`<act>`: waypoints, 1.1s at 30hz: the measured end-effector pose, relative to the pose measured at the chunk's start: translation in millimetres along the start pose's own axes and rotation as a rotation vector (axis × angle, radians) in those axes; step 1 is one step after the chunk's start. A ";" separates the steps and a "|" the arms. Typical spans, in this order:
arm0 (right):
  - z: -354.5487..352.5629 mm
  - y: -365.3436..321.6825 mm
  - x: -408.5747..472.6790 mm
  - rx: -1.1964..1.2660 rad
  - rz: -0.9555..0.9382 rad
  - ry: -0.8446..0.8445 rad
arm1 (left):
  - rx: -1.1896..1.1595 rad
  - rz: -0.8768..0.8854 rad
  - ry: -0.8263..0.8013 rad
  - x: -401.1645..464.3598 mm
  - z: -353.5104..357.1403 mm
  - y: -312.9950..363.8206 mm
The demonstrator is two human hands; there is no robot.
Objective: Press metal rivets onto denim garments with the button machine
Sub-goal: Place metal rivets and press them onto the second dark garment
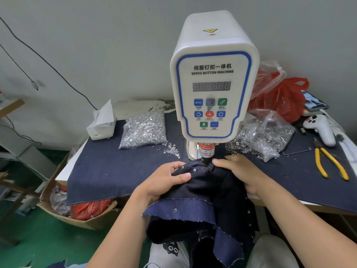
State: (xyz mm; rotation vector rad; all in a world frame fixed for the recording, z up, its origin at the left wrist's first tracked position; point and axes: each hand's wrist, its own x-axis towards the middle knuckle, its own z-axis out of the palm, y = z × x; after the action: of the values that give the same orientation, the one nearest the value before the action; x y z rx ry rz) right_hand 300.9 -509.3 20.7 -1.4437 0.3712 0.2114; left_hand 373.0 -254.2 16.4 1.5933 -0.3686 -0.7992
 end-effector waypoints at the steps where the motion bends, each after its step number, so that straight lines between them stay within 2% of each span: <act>1: 0.1 0.1 -0.2 0.005 -0.001 -0.001 | 0.000 -0.004 -0.009 0.5 -0.8 0.0; 33: 4.8 11.4 -5.3 -0.070 -0.128 0.098 | -0.028 -0.006 -0.065 1.2 -7.2 -7.9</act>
State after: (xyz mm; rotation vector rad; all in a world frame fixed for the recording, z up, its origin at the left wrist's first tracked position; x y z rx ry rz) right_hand 292.5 -502.8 12.6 -1.5448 0.3521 0.0508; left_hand 377.1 -248.1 8.6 1.5454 -0.3979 -0.8585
